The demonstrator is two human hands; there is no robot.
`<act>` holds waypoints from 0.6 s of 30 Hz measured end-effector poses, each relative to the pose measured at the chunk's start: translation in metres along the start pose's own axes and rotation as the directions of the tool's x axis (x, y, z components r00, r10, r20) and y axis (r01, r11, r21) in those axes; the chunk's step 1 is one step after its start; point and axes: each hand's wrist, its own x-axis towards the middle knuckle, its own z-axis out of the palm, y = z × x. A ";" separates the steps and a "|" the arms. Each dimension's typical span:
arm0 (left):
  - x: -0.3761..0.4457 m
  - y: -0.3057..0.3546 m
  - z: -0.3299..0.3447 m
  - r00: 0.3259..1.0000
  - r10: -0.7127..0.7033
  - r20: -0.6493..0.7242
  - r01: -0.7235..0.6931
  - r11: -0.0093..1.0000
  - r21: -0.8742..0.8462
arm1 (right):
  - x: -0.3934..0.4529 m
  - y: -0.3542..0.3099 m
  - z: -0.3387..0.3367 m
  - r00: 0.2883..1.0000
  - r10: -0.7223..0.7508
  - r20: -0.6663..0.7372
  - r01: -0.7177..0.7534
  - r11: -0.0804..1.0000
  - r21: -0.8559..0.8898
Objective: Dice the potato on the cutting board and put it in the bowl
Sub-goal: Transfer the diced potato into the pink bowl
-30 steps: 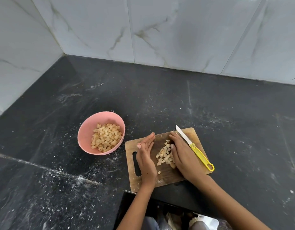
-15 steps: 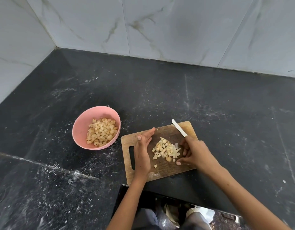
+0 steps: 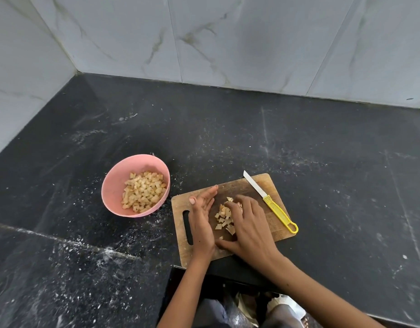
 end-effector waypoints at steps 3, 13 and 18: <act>0.000 -0.001 -0.002 1.000 0.006 -0.005 -0.006 1.000 -0.004 | 0.009 0.010 0.011 0.999 0.035 0.005 -0.035 0.999 0.018; -0.007 -0.004 0.002 0.989 0.120 -0.084 -0.116 0.992 0.051 | 0.026 0.034 0.013 0.891 -0.440 0.110 0.426 0.895 0.131; -0.007 -0.005 0.003 0.987 0.141 -0.076 -0.134 0.987 0.089 | 0.043 0.039 0.012 0.826 -0.552 0.111 0.553 0.833 0.028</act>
